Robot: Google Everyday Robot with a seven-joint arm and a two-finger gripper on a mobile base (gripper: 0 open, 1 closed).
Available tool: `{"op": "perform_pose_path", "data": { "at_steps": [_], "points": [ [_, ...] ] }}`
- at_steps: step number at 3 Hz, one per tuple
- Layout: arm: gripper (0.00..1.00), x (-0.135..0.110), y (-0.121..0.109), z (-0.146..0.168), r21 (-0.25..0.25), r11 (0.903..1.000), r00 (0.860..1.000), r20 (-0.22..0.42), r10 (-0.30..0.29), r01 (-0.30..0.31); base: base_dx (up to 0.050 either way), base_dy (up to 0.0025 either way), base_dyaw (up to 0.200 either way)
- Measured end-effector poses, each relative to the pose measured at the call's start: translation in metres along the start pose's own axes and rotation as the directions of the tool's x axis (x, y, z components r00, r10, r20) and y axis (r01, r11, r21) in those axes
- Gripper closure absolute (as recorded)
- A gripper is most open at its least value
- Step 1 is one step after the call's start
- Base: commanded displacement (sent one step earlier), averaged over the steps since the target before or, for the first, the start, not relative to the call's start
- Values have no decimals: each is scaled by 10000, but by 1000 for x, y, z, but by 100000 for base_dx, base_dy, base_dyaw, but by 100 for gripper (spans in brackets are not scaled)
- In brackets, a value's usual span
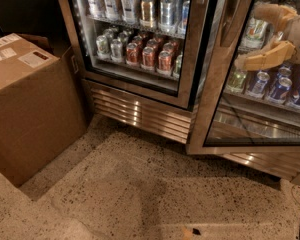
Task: Open right fridge door
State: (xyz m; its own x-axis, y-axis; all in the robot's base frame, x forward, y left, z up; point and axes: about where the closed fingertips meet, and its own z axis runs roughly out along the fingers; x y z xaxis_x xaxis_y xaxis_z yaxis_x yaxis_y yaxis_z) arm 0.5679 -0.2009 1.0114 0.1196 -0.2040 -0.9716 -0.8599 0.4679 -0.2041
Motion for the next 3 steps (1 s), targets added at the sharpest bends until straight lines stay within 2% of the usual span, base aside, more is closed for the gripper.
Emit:
{"op": "perform_pose_path", "data": {
  "at_steps": [1, 2, 3],
  "points": [
    [0, 5, -12, -21, 724, 9972, 9999, 59, 159, -163, 0, 0, 0],
    [0, 10, -25, -47, 1503, 9882, 9995, 123, 288, -303, 0, 0, 0],
    [0, 10, -24, -45, 1518, 9881, 9997, 59, 240, -247, 0, 0, 0]
  ]
}}
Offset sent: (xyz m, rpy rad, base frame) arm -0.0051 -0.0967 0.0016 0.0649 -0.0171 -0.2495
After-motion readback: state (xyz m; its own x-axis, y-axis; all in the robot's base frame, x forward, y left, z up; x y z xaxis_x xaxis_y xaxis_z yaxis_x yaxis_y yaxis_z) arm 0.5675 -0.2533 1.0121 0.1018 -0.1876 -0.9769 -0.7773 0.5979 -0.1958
